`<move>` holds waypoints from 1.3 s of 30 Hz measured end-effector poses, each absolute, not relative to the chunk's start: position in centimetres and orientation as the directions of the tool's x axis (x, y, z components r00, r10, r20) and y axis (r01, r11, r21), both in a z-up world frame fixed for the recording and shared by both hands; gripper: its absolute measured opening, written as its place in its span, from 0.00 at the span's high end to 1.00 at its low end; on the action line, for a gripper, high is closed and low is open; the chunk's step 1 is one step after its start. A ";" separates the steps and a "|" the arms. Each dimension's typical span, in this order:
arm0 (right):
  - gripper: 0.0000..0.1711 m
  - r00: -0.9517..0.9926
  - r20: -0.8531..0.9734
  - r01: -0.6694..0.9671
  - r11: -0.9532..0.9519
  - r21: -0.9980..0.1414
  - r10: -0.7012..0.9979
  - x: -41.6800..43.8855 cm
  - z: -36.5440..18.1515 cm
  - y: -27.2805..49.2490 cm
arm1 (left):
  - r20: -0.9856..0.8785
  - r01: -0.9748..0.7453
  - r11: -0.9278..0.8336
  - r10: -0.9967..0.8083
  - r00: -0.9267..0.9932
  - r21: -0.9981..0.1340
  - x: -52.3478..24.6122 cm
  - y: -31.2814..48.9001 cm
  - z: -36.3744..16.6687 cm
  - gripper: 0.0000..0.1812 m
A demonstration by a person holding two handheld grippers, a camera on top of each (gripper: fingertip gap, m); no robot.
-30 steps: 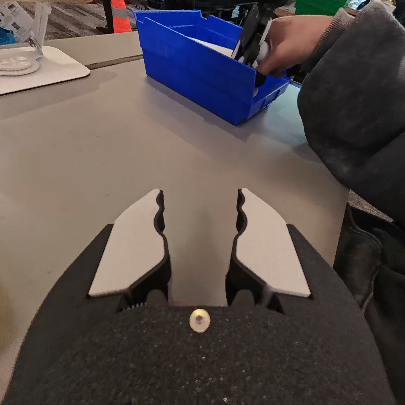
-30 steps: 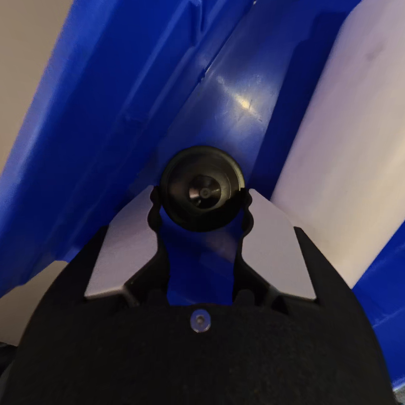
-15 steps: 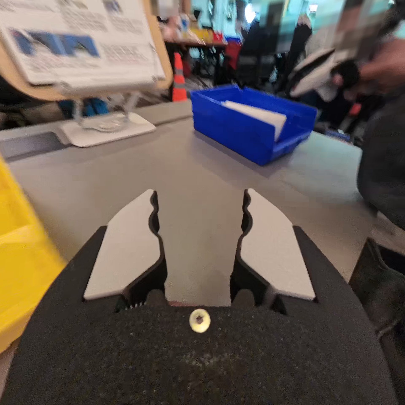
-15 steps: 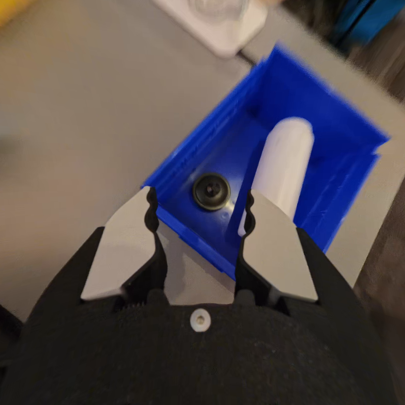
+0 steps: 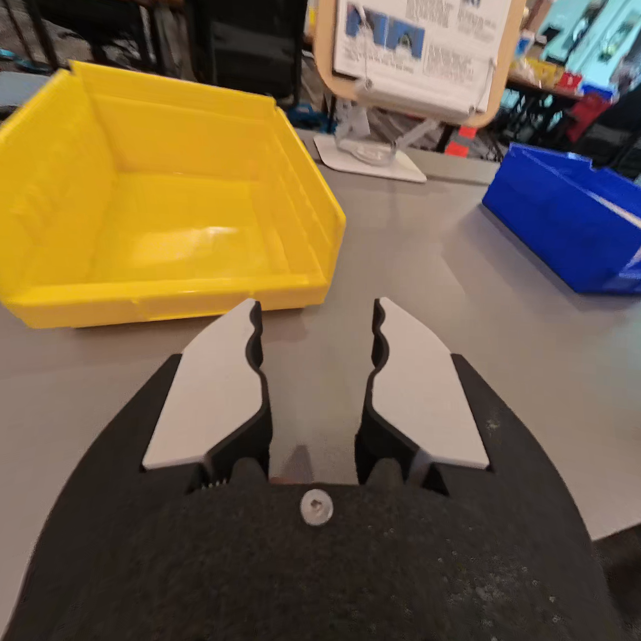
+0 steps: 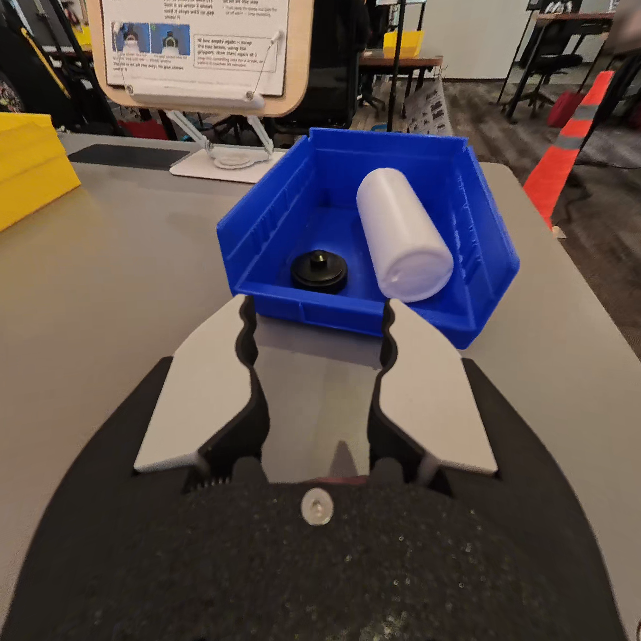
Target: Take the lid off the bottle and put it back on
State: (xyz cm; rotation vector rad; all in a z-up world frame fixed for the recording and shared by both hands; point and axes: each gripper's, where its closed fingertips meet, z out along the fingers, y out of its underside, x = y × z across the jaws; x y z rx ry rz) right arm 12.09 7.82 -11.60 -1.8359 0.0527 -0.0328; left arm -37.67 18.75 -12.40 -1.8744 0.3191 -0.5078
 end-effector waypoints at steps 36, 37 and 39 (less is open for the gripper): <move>0.43 0.957 -0.153 -0.044 -0.403 -0.914 0.245 0.7 -13.9 16.6 | 0.058 -0.093 -0.290 -0.470 0.881 -0.952 -36.8 17.7 -12.0 0.66; 0.37 0.961 -0.156 -0.046 -0.423 -0.905 0.229 0.2 -14.2 17.4 | 0.056 -0.096 -0.292 -0.471 0.880 -0.952 -36.8 17.7 -12.0 0.66; 0.35 0.969 -0.120 -0.014 -0.436 -0.900 0.216 -0.6 -14.6 18.5 | 0.052 -0.100 -0.291 -0.473 0.879 -0.951 -36.9 17.6 -12.1 0.66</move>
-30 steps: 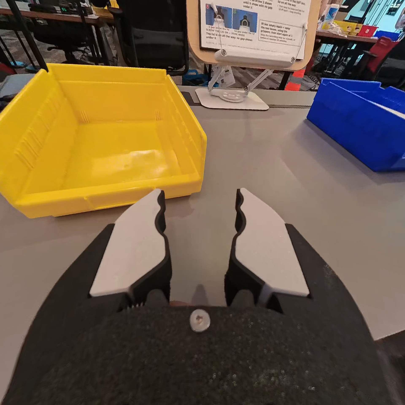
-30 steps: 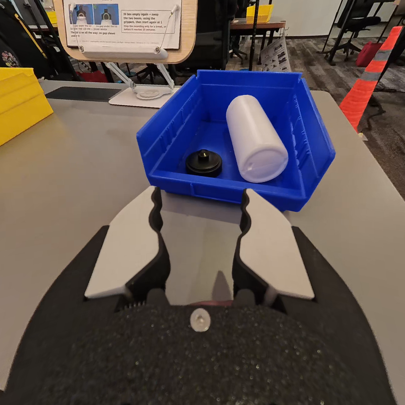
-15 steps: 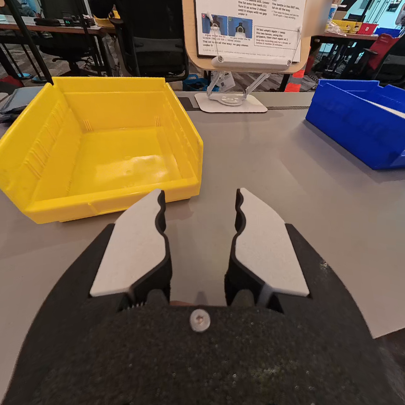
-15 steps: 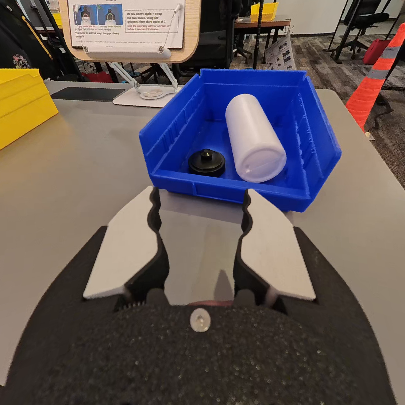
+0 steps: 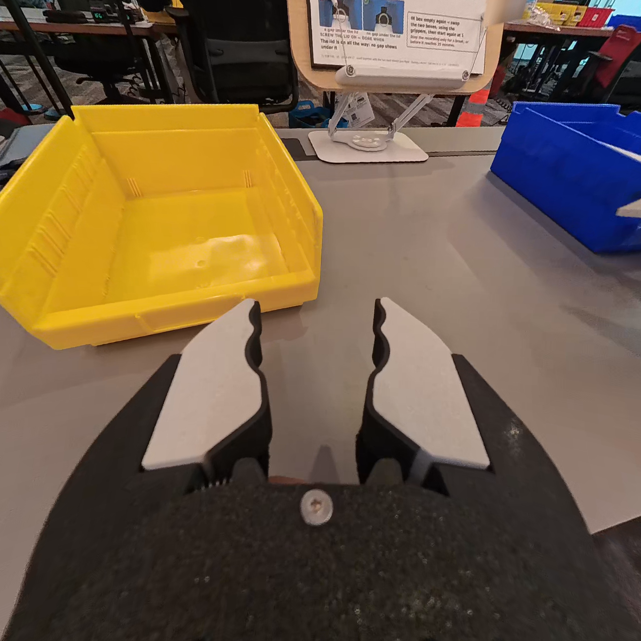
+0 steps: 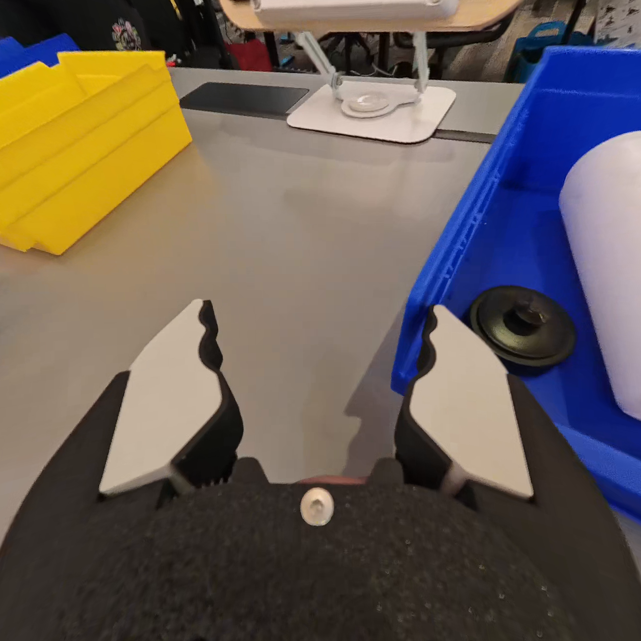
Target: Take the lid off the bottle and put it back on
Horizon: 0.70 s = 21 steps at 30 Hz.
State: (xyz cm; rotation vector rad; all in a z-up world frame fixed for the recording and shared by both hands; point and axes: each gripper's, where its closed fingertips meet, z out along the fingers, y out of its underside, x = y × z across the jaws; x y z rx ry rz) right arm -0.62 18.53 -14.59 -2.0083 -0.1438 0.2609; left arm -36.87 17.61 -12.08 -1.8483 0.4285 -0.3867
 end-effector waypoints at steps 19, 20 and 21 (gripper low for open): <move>0.56 0.984 -0.035 -0.064 -0.160 -0.985 -0.177 8.3 -8.9 10.6 | 0.075 -0.312 -0.275 -0.847 0.527 -0.910 -6.4 19.3 -13.7 0.60; 0.56 0.971 -0.032 -0.077 -0.181 -0.980 -0.235 10.0 -9.8 10.1 | 0.064 -0.330 -0.275 -0.846 0.529 -0.903 -4.7 20.1 -14.1 0.62; 0.56 0.964 -0.053 -0.110 -0.209 -0.972 -0.262 11.1 -10.8 9.9 | 0.048 -0.343 -0.271 -0.840 0.540 -0.900 -3.3 20.9 -14.4 0.65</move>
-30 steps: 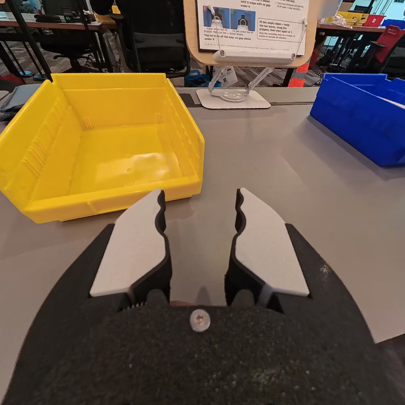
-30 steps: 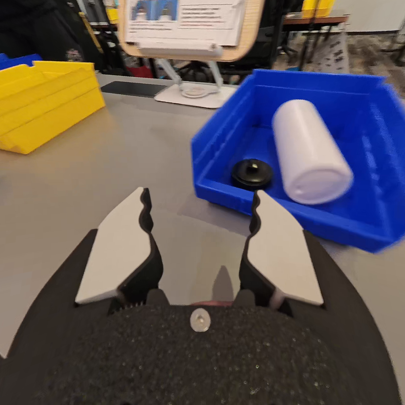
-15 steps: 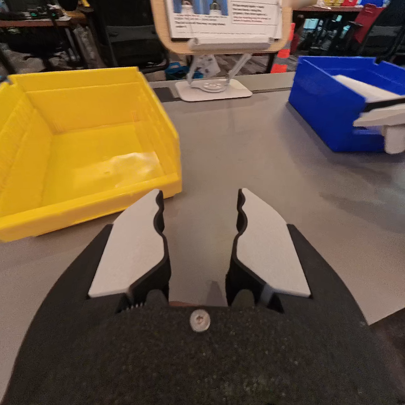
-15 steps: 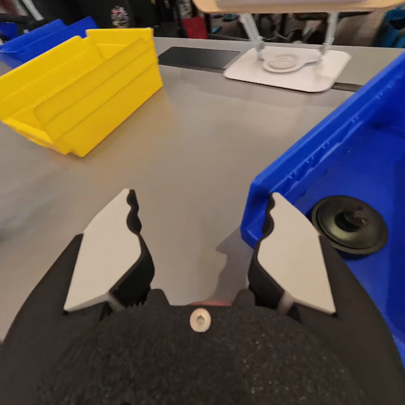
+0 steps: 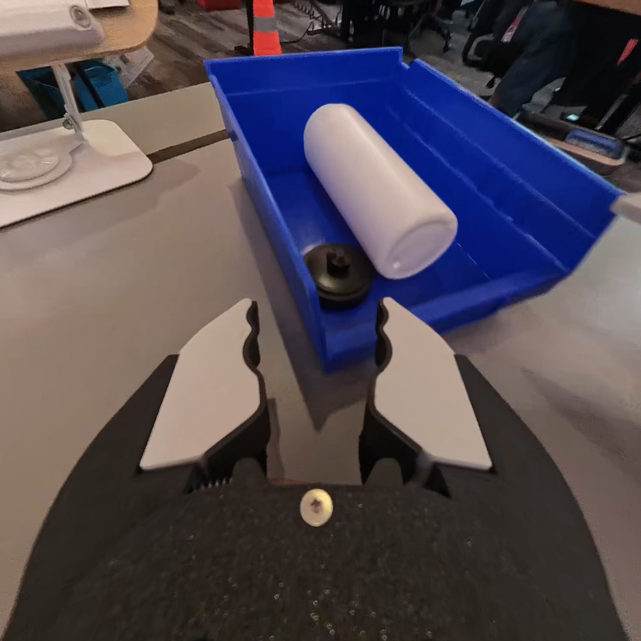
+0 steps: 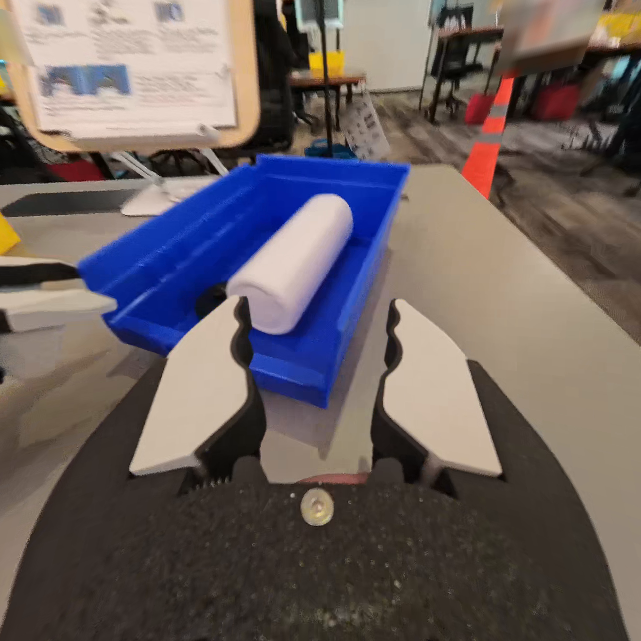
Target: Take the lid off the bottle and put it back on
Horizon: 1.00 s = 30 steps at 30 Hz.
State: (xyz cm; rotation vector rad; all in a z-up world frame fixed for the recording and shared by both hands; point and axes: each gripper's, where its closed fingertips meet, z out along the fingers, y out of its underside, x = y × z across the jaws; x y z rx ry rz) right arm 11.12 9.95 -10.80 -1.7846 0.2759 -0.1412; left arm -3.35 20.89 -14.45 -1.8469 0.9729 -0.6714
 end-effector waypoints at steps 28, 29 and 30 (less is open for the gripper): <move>0.94 0.999 0.030 0.039 -0.428 -0.903 0.026 -9.2 -16.1 22.7 | -0.056 -0.353 -0.435 -0.563 0.825 -0.828 -27.6 24.0 -16.0 0.85; 0.92 0.997 0.057 0.076 -0.428 -0.901 0.057 -9.2 -16.0 22.1 | -0.008 -0.326 -0.439 -0.587 0.809 -0.837 -27.8 22.5 -15.4 0.73; 0.86 0.992 0.071 0.108 -0.425 -0.899 0.103 -9.4 -15.7 21.2 | 0.062 -0.287 -0.444 -0.623 0.780 -0.849 -27.9 20.6 -14.4 0.62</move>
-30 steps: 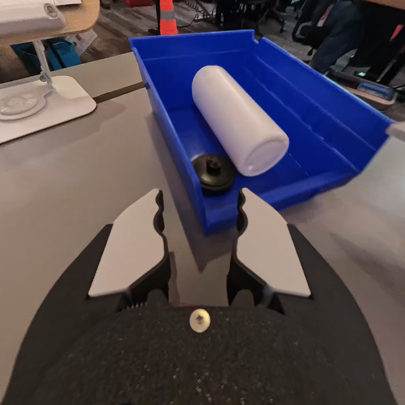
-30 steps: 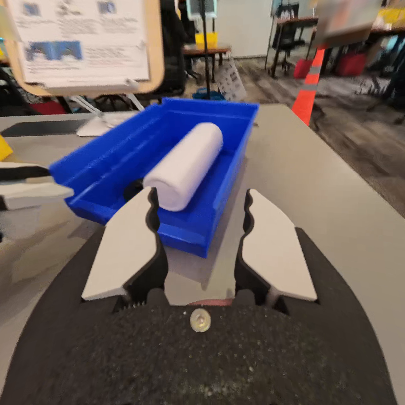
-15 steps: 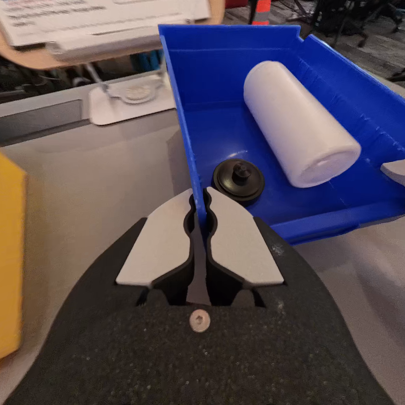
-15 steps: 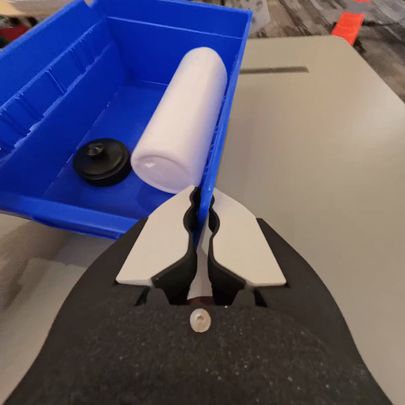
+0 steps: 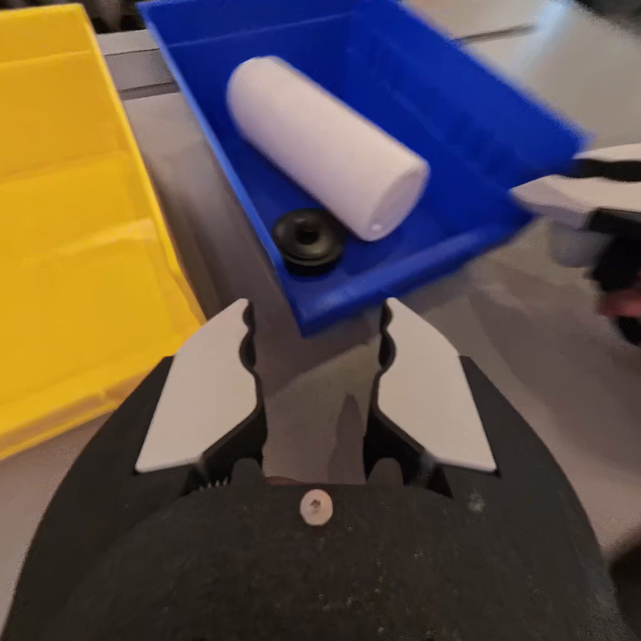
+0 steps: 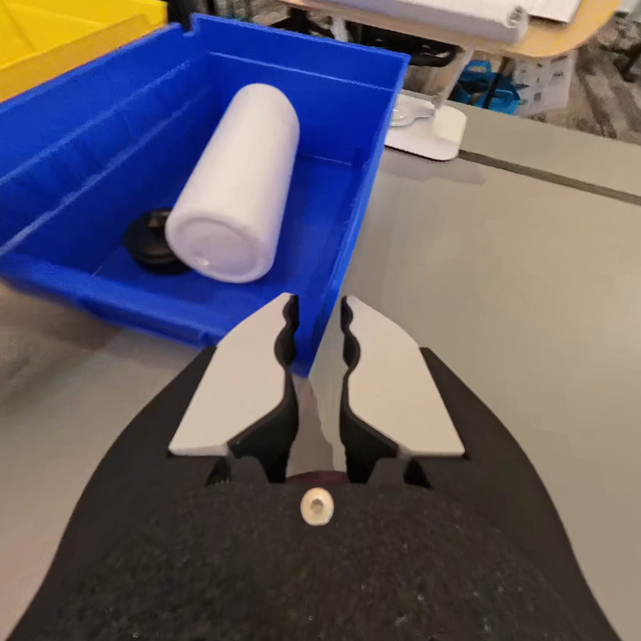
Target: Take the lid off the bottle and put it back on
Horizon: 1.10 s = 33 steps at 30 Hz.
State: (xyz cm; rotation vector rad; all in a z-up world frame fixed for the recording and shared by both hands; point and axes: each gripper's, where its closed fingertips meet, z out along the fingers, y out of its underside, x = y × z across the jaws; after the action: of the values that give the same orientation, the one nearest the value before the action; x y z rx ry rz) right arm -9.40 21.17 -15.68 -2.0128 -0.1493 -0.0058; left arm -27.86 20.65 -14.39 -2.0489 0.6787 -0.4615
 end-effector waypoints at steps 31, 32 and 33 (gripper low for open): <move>0.62 0.881 -0.043 0.203 -0.459 -0.865 0.472 -32.9 -15.7 17.9 | 0.111 0.040 -0.600 -0.082 0.990 -0.799 -53.8 21.7 -16.4 0.98; 0.65 0.892 -0.037 0.202 -0.470 -0.859 0.450 -33.4 -16.0 18.2 | 0.110 0.042 -0.598 -0.077 0.991 -0.800 -54.0 20.6 -16.3 0.98; 0.71 0.895 -0.041 0.202 -0.484 -0.851 0.444 -34.0 -16.2 18.3 | 0.111 0.046 -0.597 -0.073 0.991 -0.801 -54.0 19.6 -16.3 0.98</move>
State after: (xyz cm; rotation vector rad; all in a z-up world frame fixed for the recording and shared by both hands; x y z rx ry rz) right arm -33.97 18.27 -16.22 -2.0864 -0.4643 0.3156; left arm -54.04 19.55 -16.34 -2.2046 0.0184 -0.1638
